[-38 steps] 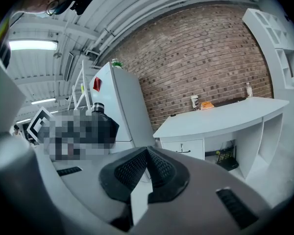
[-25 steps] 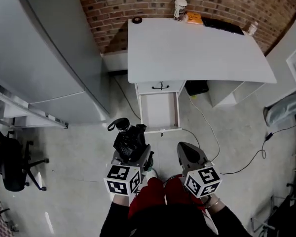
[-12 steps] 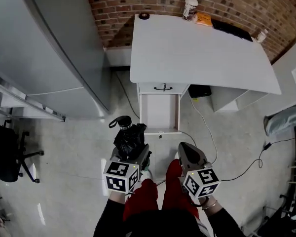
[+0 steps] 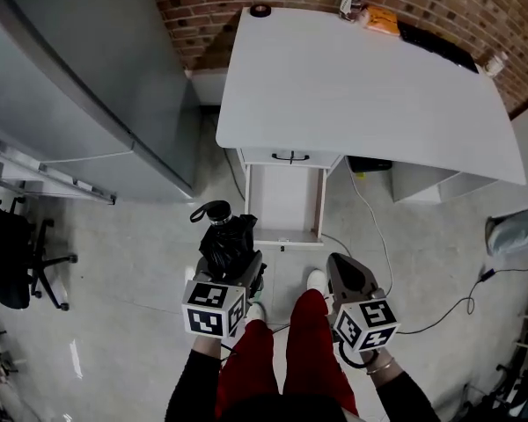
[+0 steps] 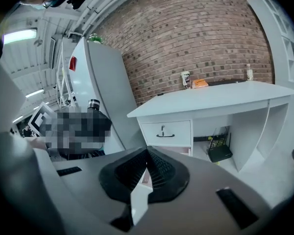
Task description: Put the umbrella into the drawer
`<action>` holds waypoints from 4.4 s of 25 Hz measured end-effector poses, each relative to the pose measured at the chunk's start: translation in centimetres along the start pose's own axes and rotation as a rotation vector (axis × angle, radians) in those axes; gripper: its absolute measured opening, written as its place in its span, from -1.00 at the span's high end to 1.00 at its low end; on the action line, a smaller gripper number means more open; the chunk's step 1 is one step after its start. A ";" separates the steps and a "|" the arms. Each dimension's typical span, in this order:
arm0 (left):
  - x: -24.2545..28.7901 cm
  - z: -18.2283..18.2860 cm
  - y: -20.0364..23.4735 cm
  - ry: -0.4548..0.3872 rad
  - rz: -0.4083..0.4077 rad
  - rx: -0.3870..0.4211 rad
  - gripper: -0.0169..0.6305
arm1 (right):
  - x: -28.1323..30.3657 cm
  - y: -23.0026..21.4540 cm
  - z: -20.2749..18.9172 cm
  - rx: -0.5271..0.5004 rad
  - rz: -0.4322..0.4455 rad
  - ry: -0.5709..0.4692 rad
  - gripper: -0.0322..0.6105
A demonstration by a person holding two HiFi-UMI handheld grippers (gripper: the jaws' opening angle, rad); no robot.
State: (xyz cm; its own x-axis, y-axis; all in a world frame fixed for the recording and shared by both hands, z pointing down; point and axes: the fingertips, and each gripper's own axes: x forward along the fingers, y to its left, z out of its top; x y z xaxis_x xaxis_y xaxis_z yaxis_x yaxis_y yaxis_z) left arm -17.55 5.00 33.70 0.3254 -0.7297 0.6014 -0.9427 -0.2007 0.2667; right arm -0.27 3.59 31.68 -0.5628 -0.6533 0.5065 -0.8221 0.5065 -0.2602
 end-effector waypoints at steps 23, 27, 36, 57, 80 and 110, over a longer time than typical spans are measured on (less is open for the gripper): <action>22.8 -7.6 -1.9 0.136 0.021 0.108 0.20 | 14.2 -12.1 -12.5 0.055 0.051 0.092 0.89; 25.9 -8.6 -2.3 0.154 0.012 0.148 0.20 | 15.7 -13.7 -13.9 0.076 0.038 0.106 0.89; 31.2 -9.7 -1.9 0.203 0.006 0.172 0.19 | 18.9 -15.8 -15.4 0.087 0.025 0.131 0.89; 39.6 -13.9 0.5 0.310 0.025 0.141 0.19 | 23.7 -19.4 -18.2 0.103 -0.003 0.201 0.89; 45.1 -17.8 2.4 0.417 0.070 0.125 0.18 | 25.4 -20.2 -20.2 0.102 -0.012 0.214 0.89; 48.2 -20.2 4.0 0.433 0.081 0.089 0.02 | 27.0 -19.7 -21.8 0.066 -0.005 0.240 0.89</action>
State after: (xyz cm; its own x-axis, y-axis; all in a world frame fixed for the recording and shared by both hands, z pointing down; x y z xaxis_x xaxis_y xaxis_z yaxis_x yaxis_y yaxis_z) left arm -4.12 -17.80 78.96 0.2329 -0.4084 0.8826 -0.9630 -0.2233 0.1508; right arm 2.62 -11.70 68.39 -0.5284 -0.4995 0.6865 -0.8332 0.4602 -0.3064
